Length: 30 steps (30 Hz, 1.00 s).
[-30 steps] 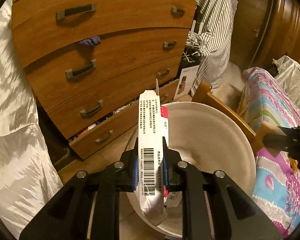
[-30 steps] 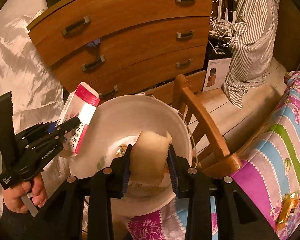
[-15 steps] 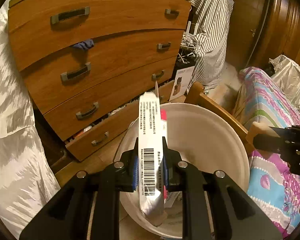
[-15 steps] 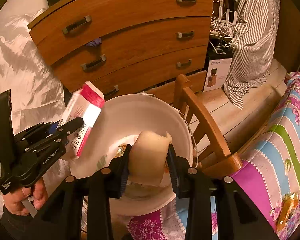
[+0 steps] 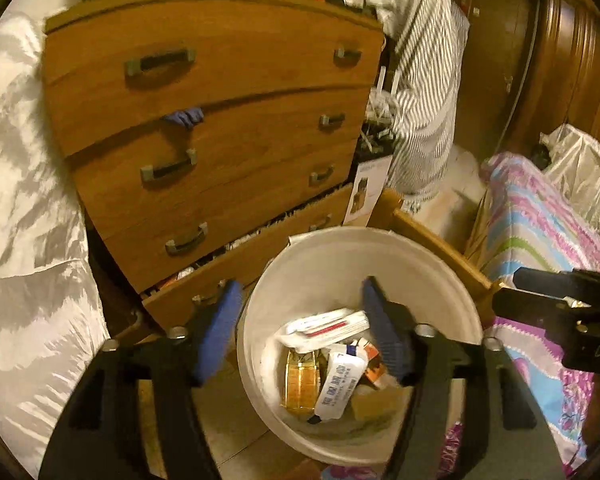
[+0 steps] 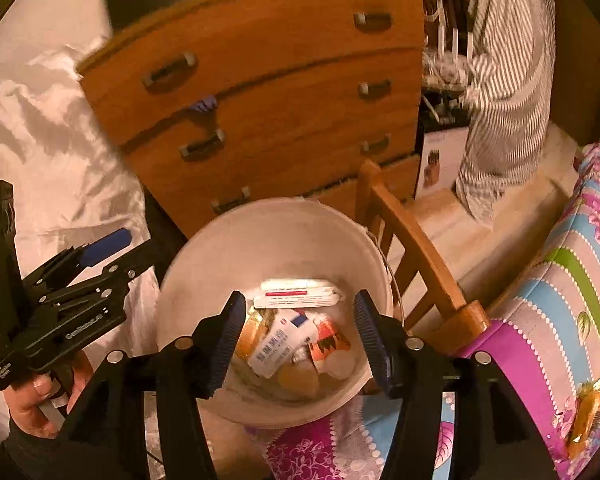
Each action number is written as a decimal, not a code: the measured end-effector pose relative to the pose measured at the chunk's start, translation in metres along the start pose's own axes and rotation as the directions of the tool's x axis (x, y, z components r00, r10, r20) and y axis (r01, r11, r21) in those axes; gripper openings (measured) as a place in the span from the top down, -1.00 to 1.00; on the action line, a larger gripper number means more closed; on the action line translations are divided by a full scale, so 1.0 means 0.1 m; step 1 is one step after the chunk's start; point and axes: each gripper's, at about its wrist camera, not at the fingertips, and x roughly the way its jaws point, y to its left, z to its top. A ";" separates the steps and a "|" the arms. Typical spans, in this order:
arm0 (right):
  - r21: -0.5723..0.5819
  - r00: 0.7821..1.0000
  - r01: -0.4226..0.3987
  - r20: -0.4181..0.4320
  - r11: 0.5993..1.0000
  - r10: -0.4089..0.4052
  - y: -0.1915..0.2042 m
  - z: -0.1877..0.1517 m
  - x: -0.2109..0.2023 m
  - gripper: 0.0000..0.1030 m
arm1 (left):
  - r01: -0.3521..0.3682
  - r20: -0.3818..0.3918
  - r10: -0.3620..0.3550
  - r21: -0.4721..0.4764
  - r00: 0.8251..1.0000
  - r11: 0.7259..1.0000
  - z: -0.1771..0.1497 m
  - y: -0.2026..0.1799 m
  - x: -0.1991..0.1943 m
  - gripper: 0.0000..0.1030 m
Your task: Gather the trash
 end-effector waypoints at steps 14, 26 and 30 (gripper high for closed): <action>-0.038 0.931 0.067 0.361 0.997 -0.049 0.24 -1.33 -1.32 -0.62 | 0.025 0.293 -0.014 -0.035 0.956 0.999 -0.67 -0.19 -1.29 -0.89; 0.012 0.890 0.102 0.445 0.995 -0.096 0.18 -1.79 -1.91 -0.71 | 0.057 0.328 -0.070 0.049 0.942 0.997 -1.12 -0.50 -1.80 -0.89; 0.008 0.888 0.108 0.448 0.994 -0.100 0.18 -1.85 -2.02 -0.71 | 0.067 0.336 -0.081 0.051 0.938 0.996 -1.17 -0.55 -1.89 -0.89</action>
